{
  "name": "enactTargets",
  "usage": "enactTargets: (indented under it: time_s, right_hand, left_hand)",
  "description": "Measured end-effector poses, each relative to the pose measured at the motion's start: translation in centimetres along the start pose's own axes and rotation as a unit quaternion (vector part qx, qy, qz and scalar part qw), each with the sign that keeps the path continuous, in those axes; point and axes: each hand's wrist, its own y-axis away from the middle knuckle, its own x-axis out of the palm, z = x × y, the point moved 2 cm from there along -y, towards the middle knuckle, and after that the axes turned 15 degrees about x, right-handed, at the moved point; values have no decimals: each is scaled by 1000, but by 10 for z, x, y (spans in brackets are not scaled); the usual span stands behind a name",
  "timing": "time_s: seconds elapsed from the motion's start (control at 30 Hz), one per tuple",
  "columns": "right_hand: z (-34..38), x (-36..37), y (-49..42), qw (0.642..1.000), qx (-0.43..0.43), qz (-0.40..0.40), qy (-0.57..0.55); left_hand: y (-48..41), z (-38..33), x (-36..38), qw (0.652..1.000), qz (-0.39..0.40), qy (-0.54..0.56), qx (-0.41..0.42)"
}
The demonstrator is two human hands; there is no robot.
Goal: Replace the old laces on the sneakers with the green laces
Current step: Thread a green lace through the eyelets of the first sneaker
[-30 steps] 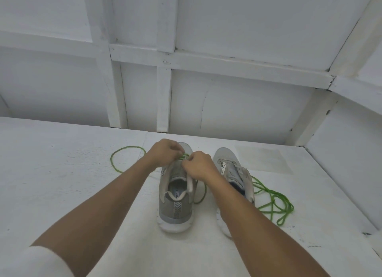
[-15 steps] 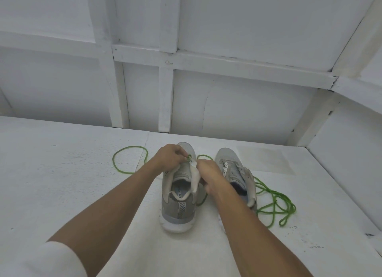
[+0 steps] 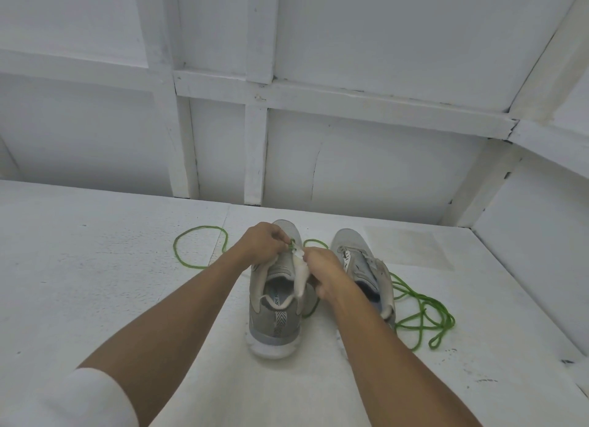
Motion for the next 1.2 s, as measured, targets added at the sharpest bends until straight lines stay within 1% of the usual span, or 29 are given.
enactTargets:
  time_s: [0.3, 0.4, 0.53, 0.63, 0.73, 0.83, 0.9, 0.93, 1.0, 1.07, 1.1, 1.13, 1.17, 1.2]
  right_hand:
    - [1, 1, 4, 1000, 0, 18, -3]
    - [3, 0, 8, 1000, 2, 30, -5]
    - [10, -1, 14, 998, 12, 66, 9]
    - [22, -4, 21, 996, 22, 84, 30]
    - [29, -7, 23, 996, 11, 59, 61]
    - [29, -7, 19, 997, 23, 42, 57]
    - [30, -5, 18, 998, 23, 36, 55]
    - [32, -5, 18, 997, 10, 28, 64]
    - [42, -9, 16, 989, -42, -18, 139]
    - [61, -15, 13, 971, -118, -80, 192]
    - [74, -21, 14, 968, -155, -105, 170]
    - [90, -30, 15, 969, -187, -119, 110]
    - [108, -41, 21, 974, -203, -104, 2]
    - [127, -53, 28, 968, -208, -53, -133]
  left_hand:
    - [-4, -5, 1, 999, 0, -39, -18]
    - [-5, -9, 3, 998, -13, -55, -16]
    - [-5, -14, 8, 998, -18, -65, -17]
    - [-3, -20, 11, 996, -39, -86, -7]
    - [2, -25, 16, 992, -59, -113, 2]
    - [10, -29, 17, 985, -65, -159, -8]
    - [18, -28, 14, 982, -87, -164, -18]
    - [23, -26, 12, 980, -106, -167, -24]
    - [35, -20, 8, 976, -159, -142, -34]
    - [50, -10, 8, 977, -206, -44, -38]
    - [57, -6, 9, 975, -219, 12, -42]
    - [63, -3, 11, 971, -227, 58, -45]
    - [68, 1, 13, 967, -233, 88, -48]
    - [72, 3, 15, 963, -240, 110, -50]
